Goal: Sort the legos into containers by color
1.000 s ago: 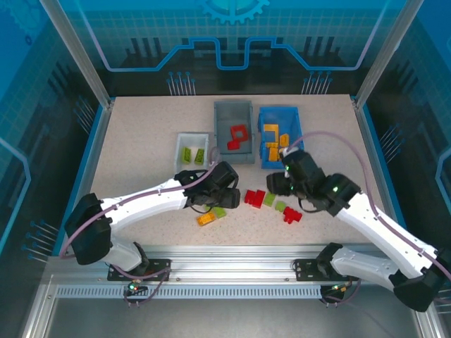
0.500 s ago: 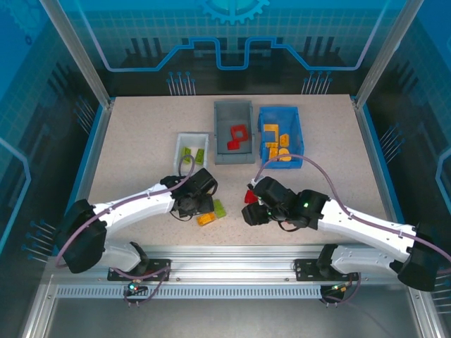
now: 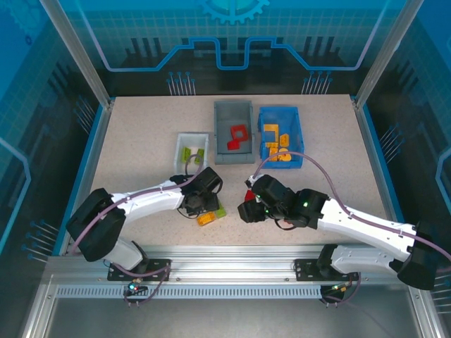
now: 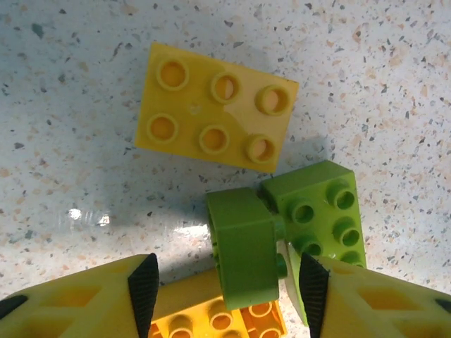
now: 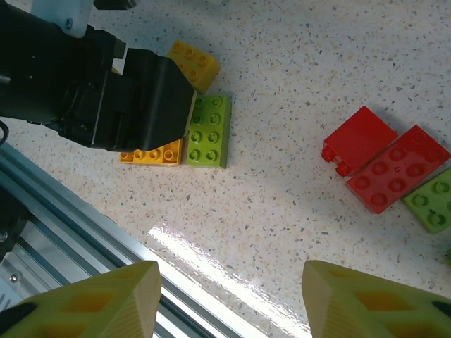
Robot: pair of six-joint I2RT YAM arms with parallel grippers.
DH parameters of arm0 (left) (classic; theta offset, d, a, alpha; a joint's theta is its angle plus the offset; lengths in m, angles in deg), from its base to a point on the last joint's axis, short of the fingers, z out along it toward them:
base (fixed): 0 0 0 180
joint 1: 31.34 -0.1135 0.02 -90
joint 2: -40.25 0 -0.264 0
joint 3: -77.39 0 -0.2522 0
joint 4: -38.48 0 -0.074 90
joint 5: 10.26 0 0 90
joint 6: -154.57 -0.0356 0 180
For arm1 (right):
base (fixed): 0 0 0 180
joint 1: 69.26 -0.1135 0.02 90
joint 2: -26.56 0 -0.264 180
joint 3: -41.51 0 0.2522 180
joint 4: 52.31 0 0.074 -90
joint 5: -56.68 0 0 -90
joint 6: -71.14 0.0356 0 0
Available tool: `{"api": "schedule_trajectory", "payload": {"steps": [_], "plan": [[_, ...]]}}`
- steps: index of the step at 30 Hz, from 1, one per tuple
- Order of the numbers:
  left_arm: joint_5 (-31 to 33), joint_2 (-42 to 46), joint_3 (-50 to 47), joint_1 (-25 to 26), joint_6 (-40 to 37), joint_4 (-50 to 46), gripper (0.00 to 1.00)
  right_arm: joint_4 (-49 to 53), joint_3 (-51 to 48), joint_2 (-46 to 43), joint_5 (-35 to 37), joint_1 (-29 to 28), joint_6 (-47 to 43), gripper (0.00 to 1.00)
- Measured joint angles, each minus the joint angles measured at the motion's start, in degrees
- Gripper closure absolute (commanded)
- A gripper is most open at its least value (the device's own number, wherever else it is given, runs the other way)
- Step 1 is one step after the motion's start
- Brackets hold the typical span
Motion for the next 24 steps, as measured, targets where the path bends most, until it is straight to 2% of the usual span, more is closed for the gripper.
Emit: {"api": "schedule_trajectory", "payload": {"steps": [2,9,14,21,24], "plan": [[0.04,-0.09,-0.46,0.0,0.0,0.44,0.52,0.0,0.0,0.13,0.0,0.0,0.02,0.43],[1.18,-0.07,-2.97,0.0,-0.02,0.31,0.57,-0.13,0.0,0.63,0.0,0.0,0.04,0.43],[2.91,1.31,-4.0,-0.09,-0.17,0.2,0.67,-0.22,0.0,0.79,-0.02,0.0,0.2,0.43],[4.13,1.75,-4.0,-1.18,-3.41,1.51,0.77,-0.52,0.0,0.96,-0.42,-0.37,0.2,0.43],[4.63,1.75,-4.0,-1.46,-4.81,1.73,0.77,-0.76,0.0,1.07,-0.42,-0.44,0.2,0.44]]}}
